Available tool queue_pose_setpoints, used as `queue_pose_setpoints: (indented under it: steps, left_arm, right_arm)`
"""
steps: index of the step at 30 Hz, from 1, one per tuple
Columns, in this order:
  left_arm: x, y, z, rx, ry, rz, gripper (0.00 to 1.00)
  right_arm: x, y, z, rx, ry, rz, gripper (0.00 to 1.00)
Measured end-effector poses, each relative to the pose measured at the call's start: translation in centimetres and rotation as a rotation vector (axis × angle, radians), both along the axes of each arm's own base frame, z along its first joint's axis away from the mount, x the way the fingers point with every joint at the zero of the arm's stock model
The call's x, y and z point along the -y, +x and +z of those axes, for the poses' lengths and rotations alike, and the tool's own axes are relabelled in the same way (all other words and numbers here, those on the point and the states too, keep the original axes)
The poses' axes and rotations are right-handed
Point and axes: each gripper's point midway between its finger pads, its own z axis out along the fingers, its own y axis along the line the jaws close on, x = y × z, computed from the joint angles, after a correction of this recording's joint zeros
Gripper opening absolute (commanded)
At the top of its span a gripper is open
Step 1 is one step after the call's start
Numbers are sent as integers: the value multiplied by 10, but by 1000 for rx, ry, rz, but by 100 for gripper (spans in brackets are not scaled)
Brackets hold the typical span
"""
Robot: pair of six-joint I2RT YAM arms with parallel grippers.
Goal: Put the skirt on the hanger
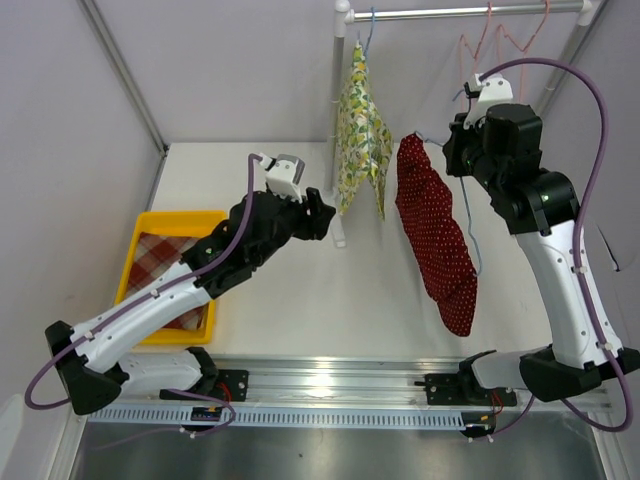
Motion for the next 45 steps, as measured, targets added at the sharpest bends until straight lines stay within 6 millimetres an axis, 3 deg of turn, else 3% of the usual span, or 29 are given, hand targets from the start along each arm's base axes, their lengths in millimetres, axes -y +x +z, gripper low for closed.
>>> queue_pose_setpoints:
  steps: [8, 21, 30, 35, 41, 45]
  left_arm:
    - [-3, -6, 5, 2, -19, -12, 62]
    - [-13, -20, -1, -13, -20, -34, 62]
    - [-16, -22, -2, -15, -16, -35, 62]
    - [-15, -23, -2, -14, -13, -44, 62]
    - [-15, -24, -2, -14, -9, -50, 62]
    - [-15, -24, -3, -14, -8, -49, 62]
  right_arm:
    - [-6, 43, 20, 121, -9, -28, 0]
    - [-14, 138, 76, 354, 38, -48, 0]
    - [-13, 191, 96, 441, 57, -52, 0]
    - [-19, 208, 92, 455, 55, -40, 0]
    - [-28, 223, 70, 422, 47, -29, 0]
    - [-46, 232, 55, 407, 31, -5, 0]
